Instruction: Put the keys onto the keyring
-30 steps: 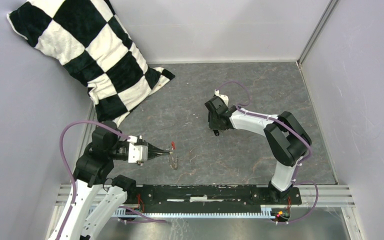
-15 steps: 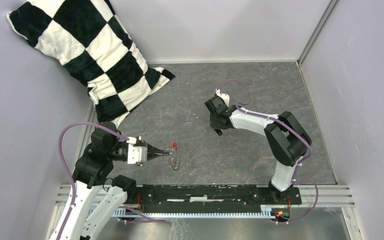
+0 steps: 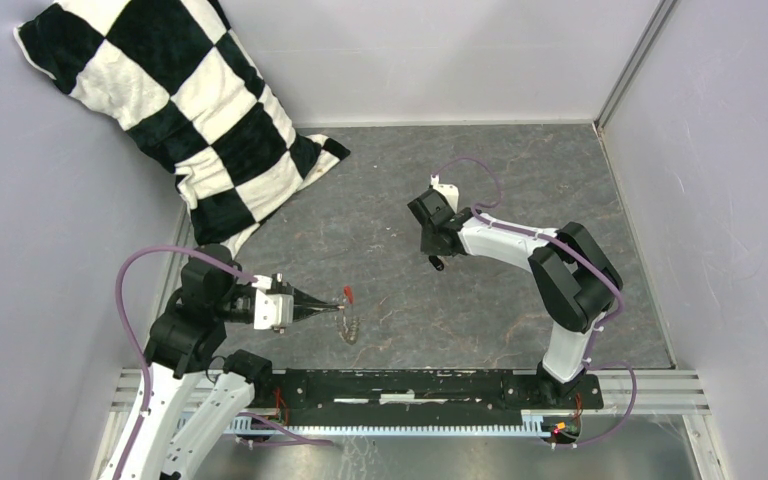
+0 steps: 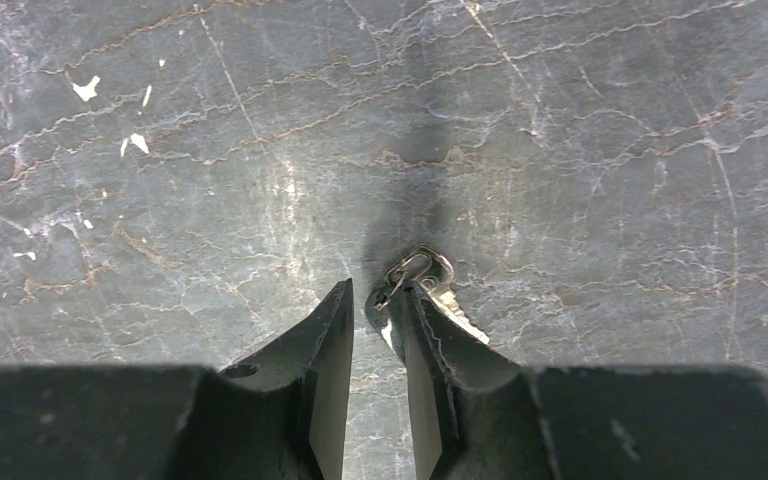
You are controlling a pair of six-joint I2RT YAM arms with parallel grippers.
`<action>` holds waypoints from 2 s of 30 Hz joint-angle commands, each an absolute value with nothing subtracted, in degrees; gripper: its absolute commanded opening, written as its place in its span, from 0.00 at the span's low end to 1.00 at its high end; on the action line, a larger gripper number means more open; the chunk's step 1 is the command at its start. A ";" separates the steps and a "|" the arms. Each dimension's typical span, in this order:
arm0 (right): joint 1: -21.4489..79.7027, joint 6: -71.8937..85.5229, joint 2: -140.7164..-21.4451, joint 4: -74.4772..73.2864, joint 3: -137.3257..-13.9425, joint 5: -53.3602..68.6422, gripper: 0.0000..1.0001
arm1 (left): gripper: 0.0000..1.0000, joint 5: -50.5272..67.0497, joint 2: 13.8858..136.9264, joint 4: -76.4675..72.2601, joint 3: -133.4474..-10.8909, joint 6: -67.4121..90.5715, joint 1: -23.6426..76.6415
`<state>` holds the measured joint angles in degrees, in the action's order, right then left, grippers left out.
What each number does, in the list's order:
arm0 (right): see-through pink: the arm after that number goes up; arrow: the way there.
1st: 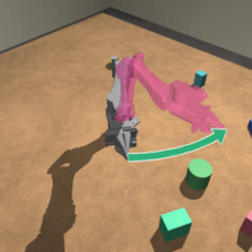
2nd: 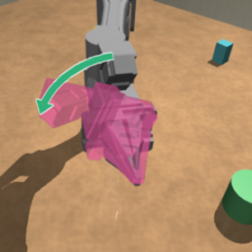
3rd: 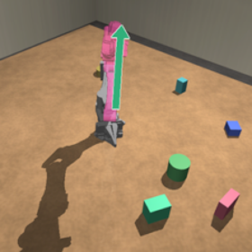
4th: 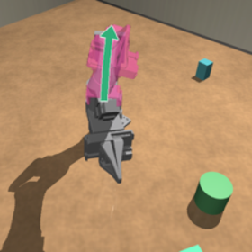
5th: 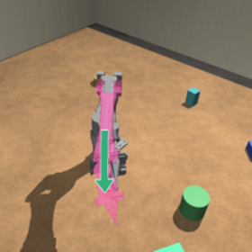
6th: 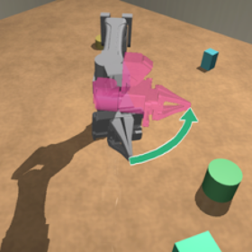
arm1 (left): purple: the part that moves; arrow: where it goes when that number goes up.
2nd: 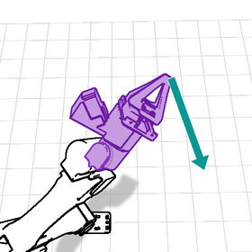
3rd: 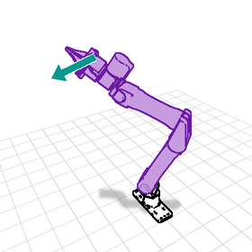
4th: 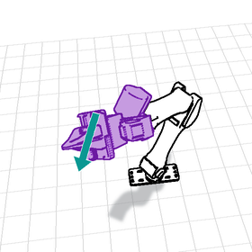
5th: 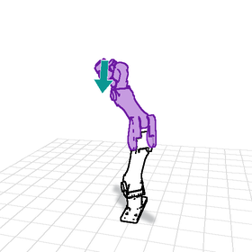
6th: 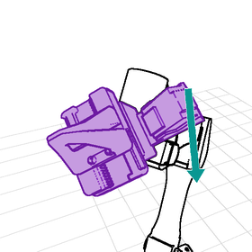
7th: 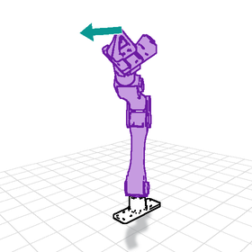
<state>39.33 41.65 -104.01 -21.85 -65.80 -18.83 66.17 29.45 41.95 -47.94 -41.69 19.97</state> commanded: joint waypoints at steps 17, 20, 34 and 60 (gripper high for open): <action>40.15 40.83 -104.85 -20.77 -67.06 -21.63 0.27 | 0.02 67.76 28.03 41.88 -49.74 -42.63 19.95; 40.24 40.86 -104.89 -21.03 -67.04 -21.58 0.27 | 0.02 67.75 27.96 41.87 -49.66 -42.71 19.95; 40.81 41.35 -103.84 -21.15 -65.75 -23.83 0.28 | 0.02 67.81 27.53 41.84 -49.57 -42.71 19.95; 45.64 31.72 -103.52 -18.28 -68.16 -21.93 0.00 | 0.02 67.81 27.66 41.86 -49.67 -42.85 19.95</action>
<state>44.56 34.94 -104.47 -19.29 -66.30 -21.67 66.32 27.99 41.95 -47.94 -41.69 19.97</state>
